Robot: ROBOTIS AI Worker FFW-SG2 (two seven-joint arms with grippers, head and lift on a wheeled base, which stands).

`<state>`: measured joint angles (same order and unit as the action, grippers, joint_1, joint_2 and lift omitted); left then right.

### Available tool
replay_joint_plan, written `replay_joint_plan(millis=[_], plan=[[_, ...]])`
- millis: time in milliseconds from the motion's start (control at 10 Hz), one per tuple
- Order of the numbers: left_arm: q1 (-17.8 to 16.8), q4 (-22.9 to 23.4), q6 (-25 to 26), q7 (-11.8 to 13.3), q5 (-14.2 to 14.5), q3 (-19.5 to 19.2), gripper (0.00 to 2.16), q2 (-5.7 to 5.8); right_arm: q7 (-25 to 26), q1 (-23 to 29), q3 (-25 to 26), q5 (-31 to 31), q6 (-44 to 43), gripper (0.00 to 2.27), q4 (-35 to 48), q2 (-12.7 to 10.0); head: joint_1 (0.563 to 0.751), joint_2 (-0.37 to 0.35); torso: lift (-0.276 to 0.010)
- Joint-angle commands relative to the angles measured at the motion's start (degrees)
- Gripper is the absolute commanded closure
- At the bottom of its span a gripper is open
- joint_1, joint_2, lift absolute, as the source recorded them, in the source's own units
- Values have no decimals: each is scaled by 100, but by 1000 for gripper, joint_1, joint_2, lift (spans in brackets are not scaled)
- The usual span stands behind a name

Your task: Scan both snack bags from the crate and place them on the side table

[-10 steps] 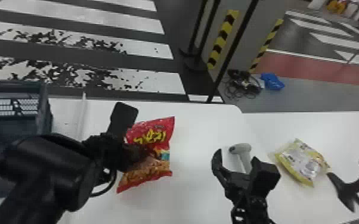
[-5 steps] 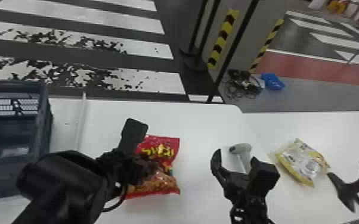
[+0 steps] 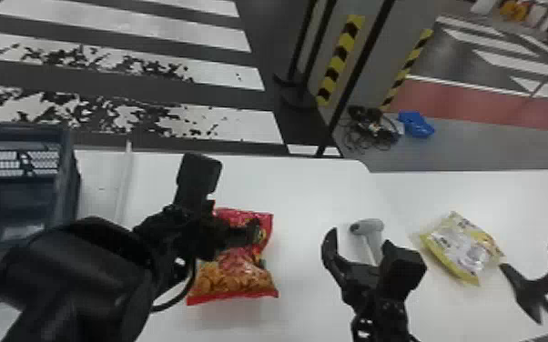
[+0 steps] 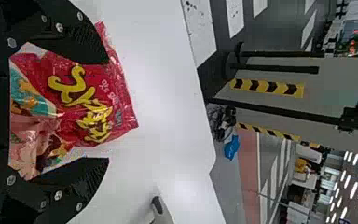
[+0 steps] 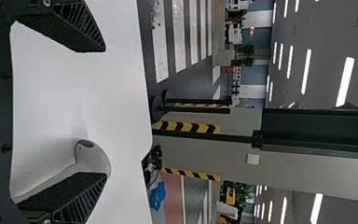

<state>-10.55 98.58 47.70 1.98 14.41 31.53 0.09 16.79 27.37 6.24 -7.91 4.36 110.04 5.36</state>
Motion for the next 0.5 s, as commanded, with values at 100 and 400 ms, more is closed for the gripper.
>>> replay_joint_plan(millis=[100,400], plan=[[457,1128,42,4,-404,-428,19,-24,-53,5,-9,-35,17,33,8,18,695,-350,-95],[1046,2007,7,109,-676,-1131,33,273,-449,-56,0,-343,263,33,8,53,695,-350,-95]])
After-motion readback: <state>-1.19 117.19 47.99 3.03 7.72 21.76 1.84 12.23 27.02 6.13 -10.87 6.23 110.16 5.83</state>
